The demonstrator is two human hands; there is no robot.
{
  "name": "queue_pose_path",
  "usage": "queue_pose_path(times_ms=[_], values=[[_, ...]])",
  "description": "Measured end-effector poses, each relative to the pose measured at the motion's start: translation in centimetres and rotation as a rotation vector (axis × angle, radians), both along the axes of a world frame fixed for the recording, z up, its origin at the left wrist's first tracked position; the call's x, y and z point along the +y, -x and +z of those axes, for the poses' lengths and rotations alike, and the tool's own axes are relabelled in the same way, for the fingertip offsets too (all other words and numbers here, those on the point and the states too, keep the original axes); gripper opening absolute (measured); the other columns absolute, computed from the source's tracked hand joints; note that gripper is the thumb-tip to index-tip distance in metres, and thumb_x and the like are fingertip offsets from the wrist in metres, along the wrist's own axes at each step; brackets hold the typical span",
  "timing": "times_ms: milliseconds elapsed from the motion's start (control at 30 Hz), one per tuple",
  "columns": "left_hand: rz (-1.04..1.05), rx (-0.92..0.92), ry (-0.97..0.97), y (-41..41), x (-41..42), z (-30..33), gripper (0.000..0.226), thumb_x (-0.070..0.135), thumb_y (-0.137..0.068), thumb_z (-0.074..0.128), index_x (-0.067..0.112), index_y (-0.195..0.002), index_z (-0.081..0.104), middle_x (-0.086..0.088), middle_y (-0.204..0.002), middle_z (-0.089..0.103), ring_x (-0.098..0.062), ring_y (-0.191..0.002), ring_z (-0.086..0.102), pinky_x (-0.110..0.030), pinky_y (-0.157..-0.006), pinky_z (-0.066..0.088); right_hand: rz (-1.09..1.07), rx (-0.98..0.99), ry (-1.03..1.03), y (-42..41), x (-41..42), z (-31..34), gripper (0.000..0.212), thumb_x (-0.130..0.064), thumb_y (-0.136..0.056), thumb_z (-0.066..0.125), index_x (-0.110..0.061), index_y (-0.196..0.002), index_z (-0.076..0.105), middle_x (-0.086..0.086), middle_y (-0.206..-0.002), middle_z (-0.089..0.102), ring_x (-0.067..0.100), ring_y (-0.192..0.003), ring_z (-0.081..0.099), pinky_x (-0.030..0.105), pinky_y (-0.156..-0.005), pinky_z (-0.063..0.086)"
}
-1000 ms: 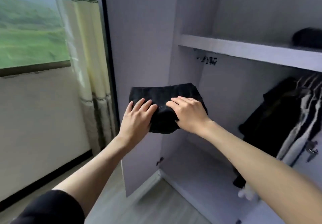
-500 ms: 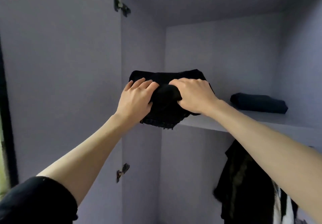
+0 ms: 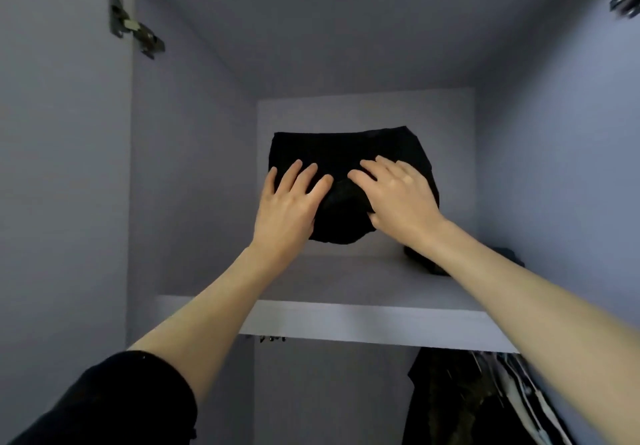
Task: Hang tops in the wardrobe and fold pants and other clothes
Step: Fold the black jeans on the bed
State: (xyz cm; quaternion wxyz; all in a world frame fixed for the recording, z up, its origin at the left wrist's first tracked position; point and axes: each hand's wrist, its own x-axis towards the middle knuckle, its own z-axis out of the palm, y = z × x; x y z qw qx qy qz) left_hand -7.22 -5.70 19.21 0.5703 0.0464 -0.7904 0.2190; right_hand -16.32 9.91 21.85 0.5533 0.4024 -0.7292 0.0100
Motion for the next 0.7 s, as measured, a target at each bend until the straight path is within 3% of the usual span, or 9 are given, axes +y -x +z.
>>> queue_pose_path(times_ms=[133, 233, 367, 467, 533, 633, 700], values=[[-0.078, -0.071, 0.006, 5.7, -2.2, -1.6, 0.071, 0.001, -0.075, 0.071, 0.014, -0.139, 0.044, -0.016, -0.145, 0.040, -0.036, -0.137, 0.032, -0.058, -0.110, 0.024, -0.114, 0.045, -0.026, 4.1, -1.0, -1.6, 0.064, -0.011, -0.080, 0.065, -0.013, -0.140, 0.042, 0.017, -0.147, 0.037, 0.035, -0.138, 0.030, 0.050, -0.113, 0.020], [-0.103, -0.303, -0.100, 9.5, -3.0, -3.7, 0.070, 0.010, -0.085, 0.060, 0.023, -0.146, 0.027, -0.006, -0.152, 0.029, -0.026, -0.142, 0.020, -0.051, -0.114, 0.017, -0.210, -0.140, -0.145, 6.8, -1.1, -3.5, 0.063, -0.017, -0.085, 0.057, -0.021, -0.143, 0.034, 0.009, -0.149, 0.034, 0.028, -0.139, 0.028, 0.044, -0.114, 0.021], [-0.289, -0.731, -0.265, 11.8, -3.3, -4.1, 0.063, 0.011, -0.080, 0.056, 0.027, -0.138, 0.037, -0.005, -0.130, 0.055, -0.030, -0.117, 0.050, -0.038, -0.093, 0.044, -0.128, -0.631, -0.237, 9.1, -0.2, -5.5, 0.053, -0.020, -0.080, 0.059, -0.028, -0.130, 0.045, 0.002, -0.120, 0.060, 0.028, -0.110, 0.056, 0.038, -0.087, 0.046], [-0.380, -0.892, -0.367, 12.4, -3.6, -3.3, 0.062, 0.016, -0.082, 0.063, 0.031, -0.137, 0.038, 0.002, -0.127, 0.057, -0.021, -0.114, 0.053, -0.034, -0.095, 0.044, 0.011, -0.804, -0.234, 10.3, 0.5, -5.5, 0.056, -0.018, -0.079, 0.063, -0.034, -0.130, 0.048, -0.003, -0.115, 0.063, 0.021, -0.103, 0.057, 0.036, -0.086, 0.048], [-0.486, -1.089, -0.527, 12.6, -3.7, -3.0, 0.064, 0.034, -0.086, 0.065, 0.039, -0.140, 0.032, 0.013, -0.132, 0.049, -0.010, -0.119, 0.046, -0.027, -0.101, 0.036, 0.051, -0.831, -0.271, 11.3, 0.5, -5.3, 0.058, -0.019, -0.079, 0.065, -0.037, -0.131, 0.048, -0.005, -0.117, 0.062, 0.018, -0.105, 0.056, 0.037, -0.090, 0.048], [-0.520, -1.172, -0.559, 13.6, -3.7, -3.3, 0.060, 0.049, -0.092, 0.047, 0.039, -0.145, 0.021, 0.012, -0.143, 0.038, -0.012, -0.132, 0.033, -0.030, -0.111, 0.024, 0.043, -0.786, -0.300, 12.9, 0.0, -5.8, 0.059, -0.031, -0.081, 0.066, -0.038, -0.135, 0.043, -0.005, -0.128, 0.056, 0.019, -0.118, 0.049, 0.044, -0.101, 0.038], [-0.365, -1.088, -0.505, 15.1, -3.7, -4.4, 0.061, 0.047, -0.096, 0.039, 0.033, -0.149, 0.012, 0.002, -0.154, 0.023, -0.023, -0.142, 0.015, -0.040, -0.117, 0.011, -0.090, -0.708, -0.294, 13.9, -0.6, -6.7, 0.072, -0.046, -0.084, 0.062, -0.035, -0.146, 0.027, -0.002, -0.148, 0.036, 0.022, -0.137, 0.029, 0.053, -0.113, 0.017]])
